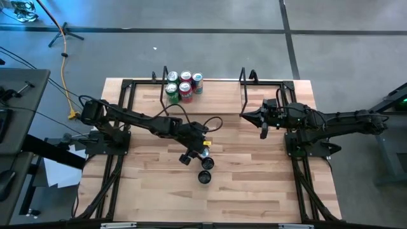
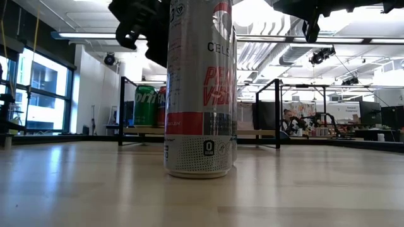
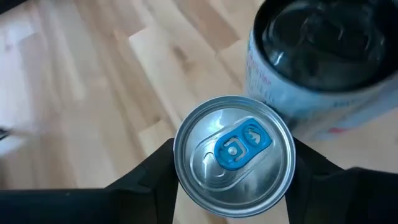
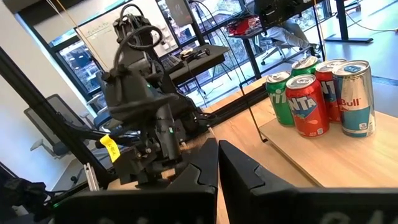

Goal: Place canned beverage on shelf
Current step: Put the blue soda can on the shelf aligned with the blue soda can

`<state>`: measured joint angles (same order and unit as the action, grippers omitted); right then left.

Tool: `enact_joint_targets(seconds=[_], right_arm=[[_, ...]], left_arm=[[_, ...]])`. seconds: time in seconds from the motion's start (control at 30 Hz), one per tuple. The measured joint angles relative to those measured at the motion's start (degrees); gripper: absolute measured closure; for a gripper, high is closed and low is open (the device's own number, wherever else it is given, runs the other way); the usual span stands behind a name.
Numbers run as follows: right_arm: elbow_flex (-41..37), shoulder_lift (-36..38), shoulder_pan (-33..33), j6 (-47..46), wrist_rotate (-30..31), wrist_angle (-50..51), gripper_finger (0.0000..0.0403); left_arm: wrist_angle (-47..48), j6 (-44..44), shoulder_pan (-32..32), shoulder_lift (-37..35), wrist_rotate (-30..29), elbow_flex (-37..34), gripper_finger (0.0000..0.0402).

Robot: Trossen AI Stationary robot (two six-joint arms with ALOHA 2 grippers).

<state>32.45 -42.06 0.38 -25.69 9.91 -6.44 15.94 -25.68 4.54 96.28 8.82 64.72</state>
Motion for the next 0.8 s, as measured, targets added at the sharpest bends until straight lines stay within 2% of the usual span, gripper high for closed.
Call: enact_joint_targets(seconds=[0.17, 0.27, 0.5, 0.63, 0.8], right_arm=[[0.0, 0.0, 0.0, 0.0, 0.0, 0.0, 0.0403], [0.0, 0.0, 0.0, 0.0, 0.0, 0.2, 0.0403], [-0.1, -1.0, 0.0, 0.0, 0.1, 0.0, 0.0403], [-0.1, -2.6, 0.0, 0.0, 0.1, 0.1, 0.0403], [-0.1, -5.2, 0.0, -2.5, 0.0, -0.2, 0.0403]], left_arm=[[3.8, -2.5, -2.0, -5.4, -11.1, -0.1, 0.0238], [4.6, -1.7, -4.9, -10.9, -15.3, 0.4, 0.0226], [4.6, 11.7, -13.8, -20.2, -17.1, 5.4, 0.0231], [5.0, 19.5, -17.1, -20.0, -24.2, 9.4, 0.0232], [10.8, 26.9, -20.7, -15.6, -26.2, 15.1, 0.0232]])
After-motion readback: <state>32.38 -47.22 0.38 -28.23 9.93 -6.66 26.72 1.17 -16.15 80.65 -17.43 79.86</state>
